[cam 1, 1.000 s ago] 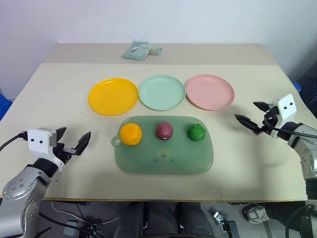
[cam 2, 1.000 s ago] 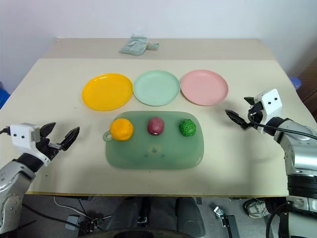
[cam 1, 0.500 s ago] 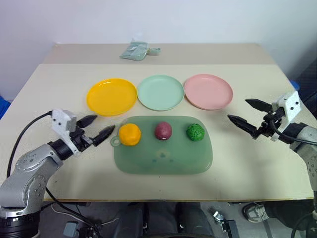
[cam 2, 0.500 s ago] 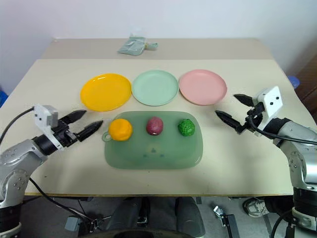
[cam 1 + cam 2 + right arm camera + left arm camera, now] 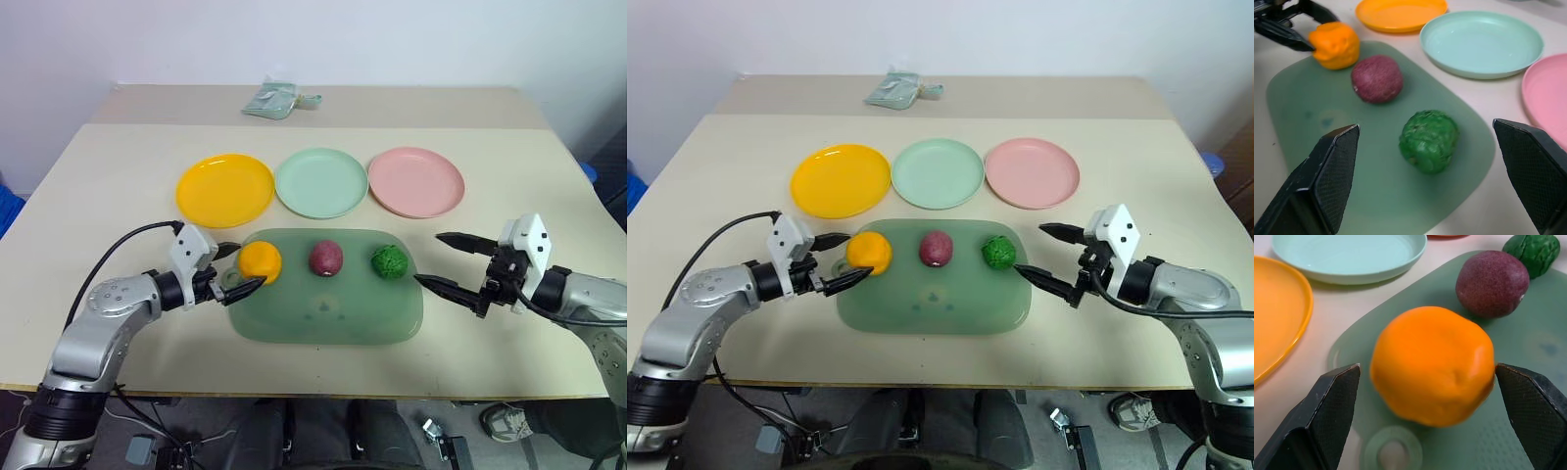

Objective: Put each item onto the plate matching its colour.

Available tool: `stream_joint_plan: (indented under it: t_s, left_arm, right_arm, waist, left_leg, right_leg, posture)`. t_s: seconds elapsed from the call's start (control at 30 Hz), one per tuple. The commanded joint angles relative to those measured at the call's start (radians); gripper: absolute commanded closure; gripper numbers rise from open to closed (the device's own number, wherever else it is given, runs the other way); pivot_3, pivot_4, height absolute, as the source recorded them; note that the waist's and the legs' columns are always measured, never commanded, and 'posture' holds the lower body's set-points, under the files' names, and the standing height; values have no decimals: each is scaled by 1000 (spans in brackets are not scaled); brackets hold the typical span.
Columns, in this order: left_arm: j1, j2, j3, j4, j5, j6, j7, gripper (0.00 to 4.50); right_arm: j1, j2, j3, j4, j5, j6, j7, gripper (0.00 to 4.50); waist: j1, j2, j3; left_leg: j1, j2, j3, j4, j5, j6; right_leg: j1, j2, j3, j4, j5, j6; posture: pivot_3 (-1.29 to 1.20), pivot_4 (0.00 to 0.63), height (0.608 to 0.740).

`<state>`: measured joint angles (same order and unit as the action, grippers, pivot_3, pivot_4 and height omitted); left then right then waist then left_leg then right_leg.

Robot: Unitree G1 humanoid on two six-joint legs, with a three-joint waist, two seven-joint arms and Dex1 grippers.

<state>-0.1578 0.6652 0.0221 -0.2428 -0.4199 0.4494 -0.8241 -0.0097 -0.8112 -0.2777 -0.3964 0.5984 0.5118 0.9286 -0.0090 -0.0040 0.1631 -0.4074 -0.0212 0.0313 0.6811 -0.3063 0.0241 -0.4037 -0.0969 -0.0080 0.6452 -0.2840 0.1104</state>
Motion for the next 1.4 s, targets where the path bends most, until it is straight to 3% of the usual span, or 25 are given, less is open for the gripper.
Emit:
stream_joint_plan:
  t_s: [0.03, 0.13, 0.27, 0.3, 0.43, 0.57, 0.7, 0.8, 0.87, 0.93, 0.97, 1.2, 1.4]
  left_arm:
    - [-28, -13, -19, 7, 26, -19, 1, 0]
    - [-38, -21, -29, 31, 34, -6, -1, 0]
    - [-45, -27, -27, 49, 36, -11, -1, 1089]
    - [-48, -30, -20, 51, 32, -5, 6, 1156]
    - [-56, -48, 19, 50, -1, 14, 21, 1156]
    - [-190, -148, 167, 144, 12, -35, 252, 1156]
    - [-336, -205, 169, 297, 141, -5, 493, 1156]
    - [-407, -254, 158, 384, 178, -14, 563, 1156]
    - [-442, -280, 147, 434, 190, -17, 576, 1156]
    - [-464, -290, 145, 477, 197, -16, 580, 123]
    - [-469, -290, 146, 489, 200, -21, 578, 18]
    - [-465, -265, 165, 502, 246, -71, 595, 18]
    - [-317, -224, 240, 273, 132, -129, 457, 18]
  right_arm:
    - [10, 2, -14, -36, -9, -34, -2, 62]
    - [21, 9, -4, -36, -31, -59, -9, 62]
    - [22, 16, -2, -37, -37, -69, -15, 0]
    - [21, 17, -2, -37, -37, -70, -18, 0]
    - [17, 17, 1, -34, -40, -80, -26, 0]
    - [-34, 44, 20, -27, -42, -91, -59, 0]
    - [-78, 68, 52, -27, -49, -90, -82, 0]
    - [-104, 86, 82, -26, -57, -90, -98, 0]
    - [-122, 101, 104, -30, -62, -82, -113, 0]
    - [-142, 114, 126, -39, -53, -46, -138, 0]
    - [-152, 122, 133, -44, -45, -30, -149, 0]
    - [-242, 185, 258, -111, -63, 64, -235, 0]
    - [-327, 285, 470, -66, -240, 54, -334, 0]
  waist:
    - [-1, 0, 0]
    - [0, 0, 0]
    - [-1, 0, 0]
    - [0, 0, 0]
    - [0, 0, 0]
    - [3, -2, 1]
    - [13, -2, 1]
    - [21, -2, 1]
    - [24, -2, 1]
    - [23, -3, 1]
    - [22, -4, 1]
    - [18, -3, 1]
    - [13, -4, 1]
  left_leg:
    - [0, 0, 0, 0, 0, 0]
    - [0, 0, 0, 0, 0, 0]
    - [0, 0, 0, 0, 0, 0]
    - [0, 0, 0, 0, 0, 0]
    - [0, 0, 0, 1, 0, 0]
    - [0, 0, 0, 2, 0, 0]
    - [0, -1, -1, 3, 2, -3]
    - [0, -2, 0, 3, 4, -5]
    - [-1, -2, 0, 3, 4, -5]
    - [-1, -2, 0, 4, 4, -5]
    - [-1, -2, 0, 4, 4, -5]
    - [-1, -2, 0, 3, 5, -6]
    - [-1, -2, 0, 3, 5, -7]
  right_leg:
    - [0, 0, 0, 0, 0, 0]
    - [0, 0, 0, 0, 0, 0]
    - [0, 0, 0, 0, 0, 0]
    - [0, 0, 0, 0, 0, 0]
    - [0, 0, 0, 0, 0, 0]
    - [0, 1, 0, 2, 0, 0]
    - [0, 1, -1, 3, 0, 1]
    - [0, 2, -1, 3, 0, 1]
    - [0, 2, -1, 3, 0, 1]
    - [0, 2, -2, 3, 0, 1]
    - [0, 2, -2, 3, 1, 1]
    - [-1, 3, -1, 3, 1, 1]
    - [-2, 2, -1, 4, 1, 1]
  posture:
    - [0, 150, 740]
    - [0, 150, 740]
    - [0, 150, 740]
    - [0, 150, 740]
    - [0, 150, 740]
    - [0, 150, 740]
    - [0, 150, 740]
    - [0, 150, 740]
    - [0, 150, 740]
    - [0, 150, 740]
    - [0, 150, 740]
    - [0, 150, 740]
    - [0, 150, 740]
